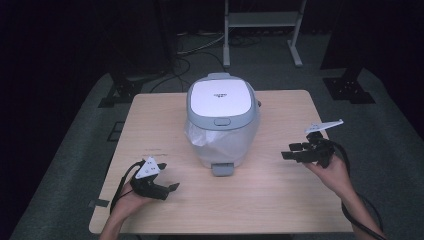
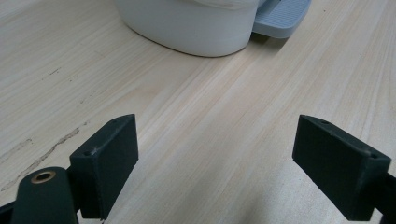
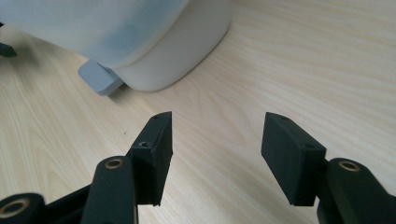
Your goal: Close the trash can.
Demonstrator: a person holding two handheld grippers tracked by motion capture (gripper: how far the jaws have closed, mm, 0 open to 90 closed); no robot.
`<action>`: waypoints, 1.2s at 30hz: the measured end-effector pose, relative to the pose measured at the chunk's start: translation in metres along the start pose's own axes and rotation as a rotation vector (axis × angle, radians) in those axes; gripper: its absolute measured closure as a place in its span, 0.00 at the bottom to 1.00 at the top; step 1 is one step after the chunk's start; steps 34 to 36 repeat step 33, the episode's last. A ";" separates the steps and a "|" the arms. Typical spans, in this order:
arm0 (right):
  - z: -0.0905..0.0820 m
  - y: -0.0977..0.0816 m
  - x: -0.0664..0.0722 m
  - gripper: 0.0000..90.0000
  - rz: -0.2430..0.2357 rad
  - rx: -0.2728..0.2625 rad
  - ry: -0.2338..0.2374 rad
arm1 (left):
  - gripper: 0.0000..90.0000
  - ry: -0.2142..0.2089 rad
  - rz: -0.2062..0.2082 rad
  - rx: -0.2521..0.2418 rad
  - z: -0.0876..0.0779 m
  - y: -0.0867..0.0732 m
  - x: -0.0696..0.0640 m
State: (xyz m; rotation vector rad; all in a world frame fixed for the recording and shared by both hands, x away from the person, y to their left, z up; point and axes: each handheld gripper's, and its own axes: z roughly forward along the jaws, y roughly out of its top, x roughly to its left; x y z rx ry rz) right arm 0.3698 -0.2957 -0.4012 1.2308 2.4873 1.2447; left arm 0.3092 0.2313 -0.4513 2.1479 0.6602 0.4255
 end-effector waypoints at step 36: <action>0.007 -0.060 0.017 0.45 0.047 -0.040 0.030 | 0.15 0.007 0.012 -0.007 0.001 0.002 -0.001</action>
